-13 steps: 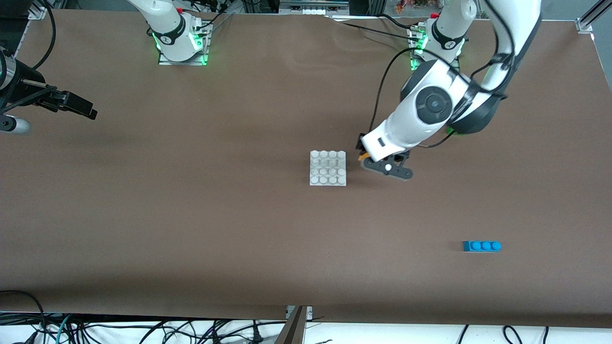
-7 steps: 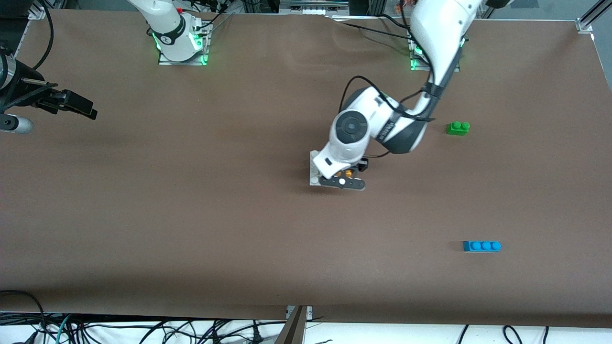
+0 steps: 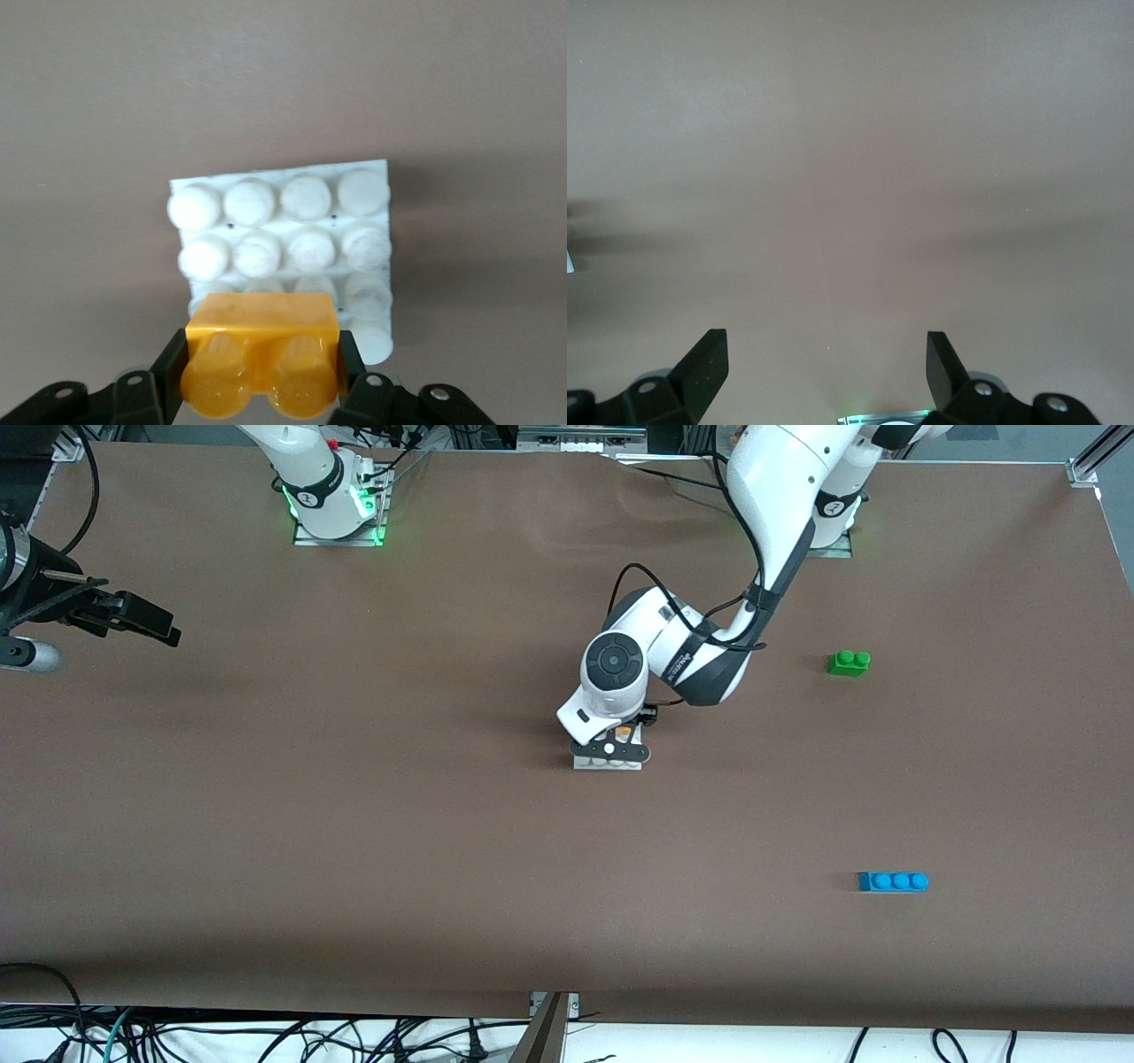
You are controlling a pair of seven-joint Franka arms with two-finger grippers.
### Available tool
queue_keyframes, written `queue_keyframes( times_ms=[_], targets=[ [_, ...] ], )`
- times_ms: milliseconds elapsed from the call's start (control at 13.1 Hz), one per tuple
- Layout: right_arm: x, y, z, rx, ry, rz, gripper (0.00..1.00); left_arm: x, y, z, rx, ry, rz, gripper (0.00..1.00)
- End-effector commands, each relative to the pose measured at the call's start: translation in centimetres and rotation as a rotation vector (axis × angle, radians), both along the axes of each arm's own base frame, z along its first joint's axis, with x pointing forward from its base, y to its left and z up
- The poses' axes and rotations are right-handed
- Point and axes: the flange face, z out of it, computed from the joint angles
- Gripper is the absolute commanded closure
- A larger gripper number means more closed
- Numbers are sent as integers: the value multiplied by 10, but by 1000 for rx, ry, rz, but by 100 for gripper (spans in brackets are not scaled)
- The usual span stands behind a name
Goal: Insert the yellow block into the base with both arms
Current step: 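Press the yellow brick down onto the base plate studs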
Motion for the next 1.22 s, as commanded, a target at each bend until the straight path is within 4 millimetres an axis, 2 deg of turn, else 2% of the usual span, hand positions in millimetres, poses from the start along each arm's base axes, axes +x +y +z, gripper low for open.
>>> queue_keyframes(
  times_ms=[0,1147],
  targets=[
    [-3,0,5,14,-11,11,1,-5,-4,-4,-7,1,21,95],
    [-2,-1,3,16,-8,9,1,-14,-1,-25,-19,-20,48,95]
  ],
)
